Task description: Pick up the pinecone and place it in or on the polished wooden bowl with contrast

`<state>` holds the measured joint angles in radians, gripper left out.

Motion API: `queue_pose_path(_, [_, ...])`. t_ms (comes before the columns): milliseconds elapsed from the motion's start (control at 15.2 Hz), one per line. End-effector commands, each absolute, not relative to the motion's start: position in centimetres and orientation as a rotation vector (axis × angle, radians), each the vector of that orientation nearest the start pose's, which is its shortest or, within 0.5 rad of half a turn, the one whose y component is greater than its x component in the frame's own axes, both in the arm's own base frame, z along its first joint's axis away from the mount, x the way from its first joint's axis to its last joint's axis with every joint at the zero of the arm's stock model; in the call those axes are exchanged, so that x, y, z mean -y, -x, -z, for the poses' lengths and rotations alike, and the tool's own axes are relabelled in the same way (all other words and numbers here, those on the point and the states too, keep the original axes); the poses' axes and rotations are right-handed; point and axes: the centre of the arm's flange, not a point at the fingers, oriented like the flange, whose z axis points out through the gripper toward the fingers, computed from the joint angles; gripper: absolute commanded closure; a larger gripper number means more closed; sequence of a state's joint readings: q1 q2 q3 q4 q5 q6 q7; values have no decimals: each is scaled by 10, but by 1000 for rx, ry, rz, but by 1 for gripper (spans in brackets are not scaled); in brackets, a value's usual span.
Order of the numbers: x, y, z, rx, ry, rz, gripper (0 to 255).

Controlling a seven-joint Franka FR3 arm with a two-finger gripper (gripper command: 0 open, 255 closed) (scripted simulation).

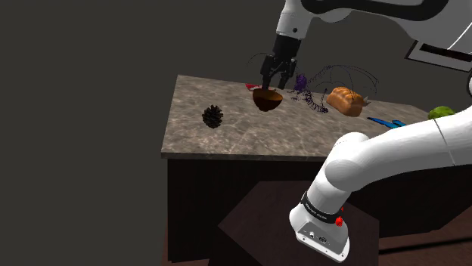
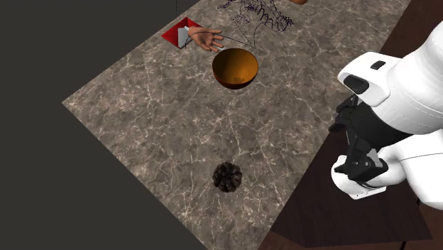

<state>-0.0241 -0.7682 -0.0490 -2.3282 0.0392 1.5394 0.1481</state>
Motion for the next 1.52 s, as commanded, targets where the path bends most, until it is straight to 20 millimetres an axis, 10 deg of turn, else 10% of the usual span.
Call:
queue_pose_path(0, [23,-308,-595,-316,3053,-38,0])
queue_pose_path(1254, [-8,-519,-471,-270,3124,32,0])
queue_pose_path(1452, [-9,-522,-459,-269,3125,33,0])
